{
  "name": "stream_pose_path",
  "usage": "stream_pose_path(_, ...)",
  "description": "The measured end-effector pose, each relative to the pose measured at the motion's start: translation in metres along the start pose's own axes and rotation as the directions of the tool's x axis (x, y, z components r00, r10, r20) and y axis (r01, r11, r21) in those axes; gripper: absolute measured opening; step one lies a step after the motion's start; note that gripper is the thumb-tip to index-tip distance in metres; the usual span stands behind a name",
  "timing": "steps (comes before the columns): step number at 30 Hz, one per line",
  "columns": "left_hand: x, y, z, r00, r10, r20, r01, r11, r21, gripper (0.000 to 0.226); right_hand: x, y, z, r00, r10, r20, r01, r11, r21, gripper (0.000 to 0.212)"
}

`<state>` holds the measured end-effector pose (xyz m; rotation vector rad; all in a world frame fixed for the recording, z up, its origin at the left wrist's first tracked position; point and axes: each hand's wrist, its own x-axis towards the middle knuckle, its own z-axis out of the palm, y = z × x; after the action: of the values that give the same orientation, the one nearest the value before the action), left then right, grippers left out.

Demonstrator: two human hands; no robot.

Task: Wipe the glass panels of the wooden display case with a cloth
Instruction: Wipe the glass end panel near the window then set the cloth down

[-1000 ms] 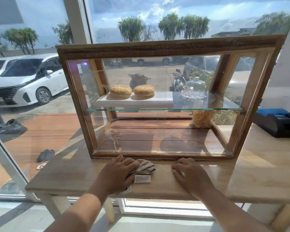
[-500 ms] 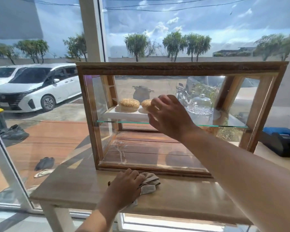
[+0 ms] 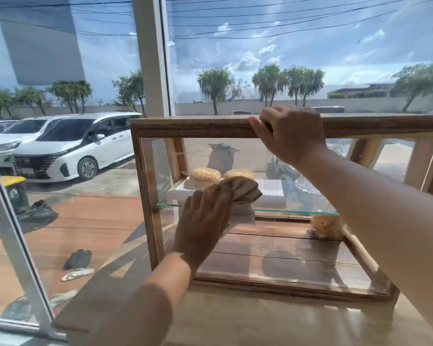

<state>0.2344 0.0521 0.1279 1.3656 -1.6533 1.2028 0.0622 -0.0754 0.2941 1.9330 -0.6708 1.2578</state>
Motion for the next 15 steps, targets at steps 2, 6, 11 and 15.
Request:
stream_pose_path(2,0.04,-0.003,-0.003,0.996,0.005,-0.091,-0.003,1.0,0.019,0.034,-0.003,-0.002,0.0,0.999,-0.01,-0.049,0.01,1.0,0.002,0.051)
stream_pose_path(6,0.078,-0.006,0.011,0.986,0.038,-0.164,-0.017,0.992,0.129,0.029,-0.007,0.001,0.003,0.996,-0.075,-0.058,0.076,0.997,0.02,0.048)
stream_pose_path(11,0.07,-0.026,0.016,0.973,0.069,-0.22,-0.031,0.985,0.17,0.025,-0.01,0.007,0.002,0.993,-0.113,-0.043,0.113,0.994,0.0,0.055)
stream_pose_path(15,0.047,-0.071,0.005,0.971,-0.116,-0.208,0.168,0.953,0.253,0.032,-0.013,0.012,0.006,0.989,-0.149,-0.014,0.148,0.988,-0.05,0.066)
